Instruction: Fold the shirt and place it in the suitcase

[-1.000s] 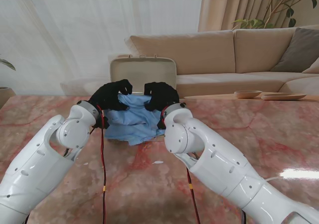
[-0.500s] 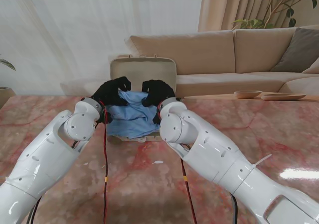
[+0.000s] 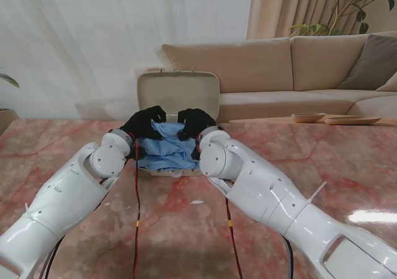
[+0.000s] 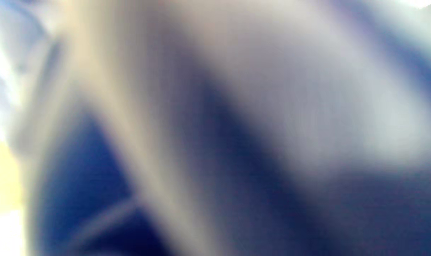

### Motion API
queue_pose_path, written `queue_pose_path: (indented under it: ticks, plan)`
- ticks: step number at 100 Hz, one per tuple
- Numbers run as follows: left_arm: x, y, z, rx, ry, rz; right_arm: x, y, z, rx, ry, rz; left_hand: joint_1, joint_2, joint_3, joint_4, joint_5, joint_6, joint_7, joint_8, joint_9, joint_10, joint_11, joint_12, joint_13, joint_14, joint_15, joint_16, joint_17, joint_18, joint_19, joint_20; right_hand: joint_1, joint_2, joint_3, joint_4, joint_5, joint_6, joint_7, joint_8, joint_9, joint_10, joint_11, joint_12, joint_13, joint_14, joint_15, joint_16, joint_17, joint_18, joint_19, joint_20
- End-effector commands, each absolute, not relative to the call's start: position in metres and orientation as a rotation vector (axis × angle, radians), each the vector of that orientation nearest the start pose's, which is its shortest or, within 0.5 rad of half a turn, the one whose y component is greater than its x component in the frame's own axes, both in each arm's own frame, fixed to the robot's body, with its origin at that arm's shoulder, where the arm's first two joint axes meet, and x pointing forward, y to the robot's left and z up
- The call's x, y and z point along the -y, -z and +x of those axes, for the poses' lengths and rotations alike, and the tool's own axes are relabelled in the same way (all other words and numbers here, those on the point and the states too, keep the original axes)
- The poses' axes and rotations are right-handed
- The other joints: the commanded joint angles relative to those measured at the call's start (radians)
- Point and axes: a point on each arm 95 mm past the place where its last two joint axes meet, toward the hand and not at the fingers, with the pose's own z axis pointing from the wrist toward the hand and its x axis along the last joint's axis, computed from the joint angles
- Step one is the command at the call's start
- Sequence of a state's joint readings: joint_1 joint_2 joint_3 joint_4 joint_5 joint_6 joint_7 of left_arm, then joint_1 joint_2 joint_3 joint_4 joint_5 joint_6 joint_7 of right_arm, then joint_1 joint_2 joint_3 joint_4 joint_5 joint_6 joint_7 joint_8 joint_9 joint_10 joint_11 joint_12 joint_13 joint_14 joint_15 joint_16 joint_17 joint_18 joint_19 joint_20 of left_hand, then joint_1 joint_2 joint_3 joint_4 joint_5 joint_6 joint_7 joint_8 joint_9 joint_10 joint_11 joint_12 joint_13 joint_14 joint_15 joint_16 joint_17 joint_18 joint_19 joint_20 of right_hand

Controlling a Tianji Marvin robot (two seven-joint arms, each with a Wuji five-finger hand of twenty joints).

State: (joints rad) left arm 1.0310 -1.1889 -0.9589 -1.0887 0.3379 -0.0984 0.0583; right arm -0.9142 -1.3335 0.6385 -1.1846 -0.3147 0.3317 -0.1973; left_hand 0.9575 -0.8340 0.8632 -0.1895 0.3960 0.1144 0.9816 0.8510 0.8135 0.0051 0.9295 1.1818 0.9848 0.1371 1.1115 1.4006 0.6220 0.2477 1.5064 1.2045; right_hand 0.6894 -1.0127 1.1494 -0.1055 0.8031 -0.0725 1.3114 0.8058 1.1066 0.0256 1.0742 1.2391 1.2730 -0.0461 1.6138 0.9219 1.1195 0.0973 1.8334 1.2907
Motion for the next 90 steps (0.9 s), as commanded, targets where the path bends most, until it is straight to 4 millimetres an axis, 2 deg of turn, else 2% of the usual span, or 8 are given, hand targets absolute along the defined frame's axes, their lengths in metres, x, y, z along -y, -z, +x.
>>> queue_pose_path:
  ticks: [1,3,5,9,60,67,78,90]
  plan:
    - [0.022,0.295,0.540,-1.212,1.855,-1.634,-0.170,0.273,0.519,1.723,2.285,-2.181,0.154,0.124,0.053,0.045,-0.012,-0.017,0.006,-0.013,0.012,-0.009,0.009,-0.003,0.043,-0.054,0.044,-0.006,-0.013,0.017,0.016,0.026,0.068,0.025,0.083,0.058,0.020,-0.074,0.081,0.018,0.020,0.036,0.056,0.021,0.047,-0.082,0.030,0.012,-0.009,0.053,0.037,-0.446]
    - [0.023,0.295,0.541,-1.212,1.855,-1.636,-0.170,0.274,0.520,1.720,2.280,-2.185,0.160,0.129,0.042,0.041,-0.013,-0.016,0.005,-0.015,0.010,-0.008,0.006,-0.002,0.043,-0.053,0.041,-0.007,-0.015,0.018,0.014,0.025,0.067,0.025,0.082,0.057,0.020,-0.074,0.081,0.018,0.019,0.035,0.056,0.020,0.046,-0.081,0.029,0.011,-0.004,0.056,0.045,-0.497]
    - [0.023,0.296,0.542,-1.212,1.854,-1.639,-0.170,0.275,0.520,1.718,2.275,-2.189,0.161,0.131,0.038,0.039,-0.014,-0.015,0.005,-0.016,0.007,-0.007,0.004,-0.003,0.041,-0.052,0.040,-0.007,-0.017,0.018,0.013,0.025,0.068,0.027,0.081,0.055,0.019,-0.074,0.081,0.018,0.015,0.035,0.055,0.016,0.046,-0.078,0.025,0.008,0.055,-0.009,0.122,-0.570]
    - [0.023,0.298,0.543,-1.213,1.851,-1.645,-0.170,0.276,0.522,1.715,2.267,-2.196,0.163,0.133,0.033,0.037,-0.014,-0.015,0.005,-0.017,0.006,-0.005,0.003,-0.003,0.039,-0.050,0.038,-0.007,-0.020,0.019,0.013,0.026,0.066,0.030,0.077,0.053,0.018,-0.074,0.081,0.017,0.014,0.034,0.055,0.014,0.046,-0.074,0.021,0.005,0.073,-0.054,0.157,-0.600]
    - [0.029,0.320,0.558,-1.195,1.834,-1.763,-0.166,0.289,0.539,1.771,2.178,-2.244,0.196,0.182,-0.117,-0.004,-0.028,0.002,-0.012,-0.051,-0.018,0.016,-0.041,-0.025,0.013,-0.033,-0.018,-0.049,-0.041,0.019,-0.005,0.008,0.066,0.064,0.011,0.018,-0.004,-0.076,0.070,0.002,-0.015,0.029,0.045,-0.043,0.045,-0.020,-0.059,-0.041,0.030,-0.006,0.124,-0.654]
    - [0.030,0.322,0.558,-1.203,1.829,-1.768,-0.165,0.291,0.540,1.779,2.162,-2.251,0.192,0.189,-0.141,-0.006,-0.028,0.006,-0.022,-0.058,-0.022,0.023,-0.056,-0.032,0.007,-0.027,-0.032,-0.061,-0.046,0.020,-0.014,0.002,0.064,0.072,-0.015,0.005,-0.012,-0.075,0.065,-0.007,-0.027,0.030,0.038,-0.061,0.045,0.009,-0.104,-0.067,-0.009,0.018,0.096,-0.654]
    - [0.029,0.323,0.558,-1.212,1.820,-1.773,-0.163,0.296,0.541,1.791,2.144,-2.255,0.188,0.219,-0.202,0.012,-0.024,0.025,-0.064,-0.099,-0.032,0.044,-0.105,-0.041,-0.017,-0.003,-0.067,-0.090,-0.076,0.026,-0.036,-0.012,0.057,0.074,-0.044,-0.012,-0.030,-0.074,0.050,-0.034,-0.047,0.038,0.017,-0.107,0.043,0.051,-0.185,-0.109,-0.063,0.057,0.039,-0.653]
    - [0.028,0.323,0.557,-1.224,1.808,-1.776,-0.161,0.300,0.542,1.802,2.126,-2.257,0.172,0.255,-0.274,0.034,-0.016,0.048,-0.119,-0.165,-0.044,0.078,-0.193,-0.069,-0.055,0.036,-0.118,-0.128,-0.118,0.037,-0.062,-0.023,0.042,0.083,-0.072,-0.034,-0.071,-0.050,-0.001,-0.152,-0.092,0.082,-0.051,-0.202,0.035,0.130,-0.384,-0.193,-0.167,0.123,-0.086,-0.657]
